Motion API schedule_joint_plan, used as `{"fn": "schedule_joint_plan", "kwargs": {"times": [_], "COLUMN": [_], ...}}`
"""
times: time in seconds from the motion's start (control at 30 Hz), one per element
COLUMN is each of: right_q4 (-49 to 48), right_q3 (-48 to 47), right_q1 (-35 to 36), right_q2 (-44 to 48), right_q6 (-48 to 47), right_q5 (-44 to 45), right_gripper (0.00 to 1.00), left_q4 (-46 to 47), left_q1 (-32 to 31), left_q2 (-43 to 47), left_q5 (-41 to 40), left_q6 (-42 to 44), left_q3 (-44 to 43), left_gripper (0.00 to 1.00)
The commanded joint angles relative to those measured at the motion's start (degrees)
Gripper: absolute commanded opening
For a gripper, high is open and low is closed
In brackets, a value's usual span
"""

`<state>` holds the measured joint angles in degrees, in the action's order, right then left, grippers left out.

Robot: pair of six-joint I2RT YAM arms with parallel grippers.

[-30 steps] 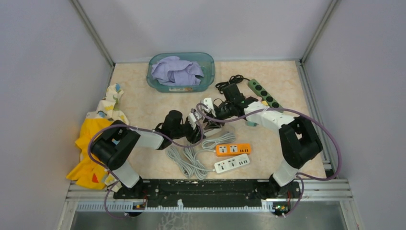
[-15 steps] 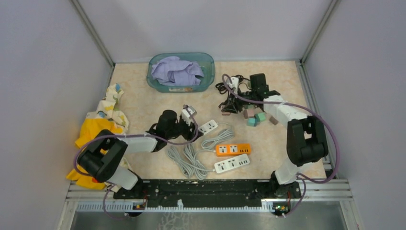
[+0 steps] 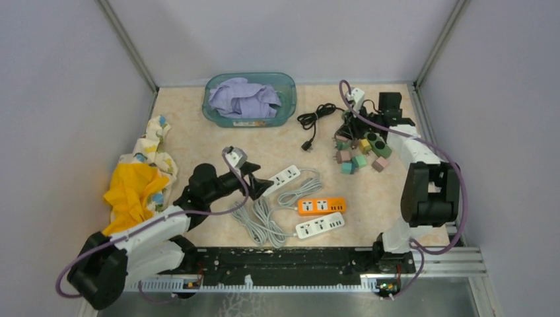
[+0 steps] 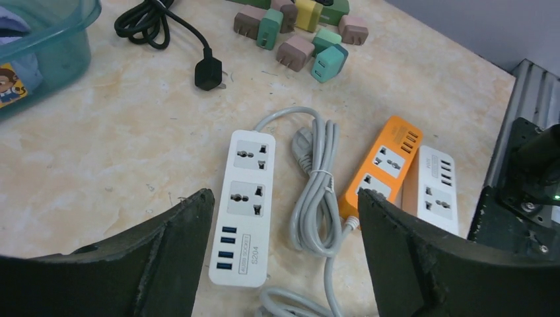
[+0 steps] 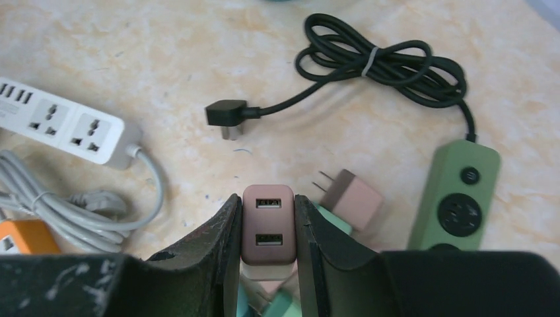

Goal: Pull the plug off the socket

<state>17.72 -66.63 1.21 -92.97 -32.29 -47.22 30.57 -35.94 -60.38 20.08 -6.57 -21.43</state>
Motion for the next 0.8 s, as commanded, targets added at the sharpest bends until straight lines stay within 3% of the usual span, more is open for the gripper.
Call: {"fn": "schedule_joint_plan", "kwargs": {"times": [0.0,0.07,0.33,0.5,0.77], "right_q4": [1.8,-3.2,-14.8,-14.5,-12.4], "right_q3": [-2.0,1.7,9.9,10.0,9.1], "right_q1": [-1.7,-1.8,-2.1,-2.1,-2.1], "right_q2": [3.7,5.2,6.1,4.0,3.3], "right_q6": [2.1,5.9,13.5,13.7,12.4], "right_q5": [5.2,7.2,14.1,15.0,17.2], "right_gripper": [0.13,0.19,0.29,0.30,0.42], "left_q4": [1.8,3.3,2.4,4.2,5.0], "left_q1": [0.5,0.7,0.9,0.9,0.9], "left_q2": [9.0,12.9,21.6,22.5,22.8], "left_q5": [-1.6,-2.7,-0.9,-0.6,-0.5], "left_q6": [-7.4,-10.5,-15.9,-18.2,-19.7], "left_q3": [5.0,7.2,10.3,11.7,11.0], "left_gripper": [0.93,1.00,1.00,1.00,1.00]}}
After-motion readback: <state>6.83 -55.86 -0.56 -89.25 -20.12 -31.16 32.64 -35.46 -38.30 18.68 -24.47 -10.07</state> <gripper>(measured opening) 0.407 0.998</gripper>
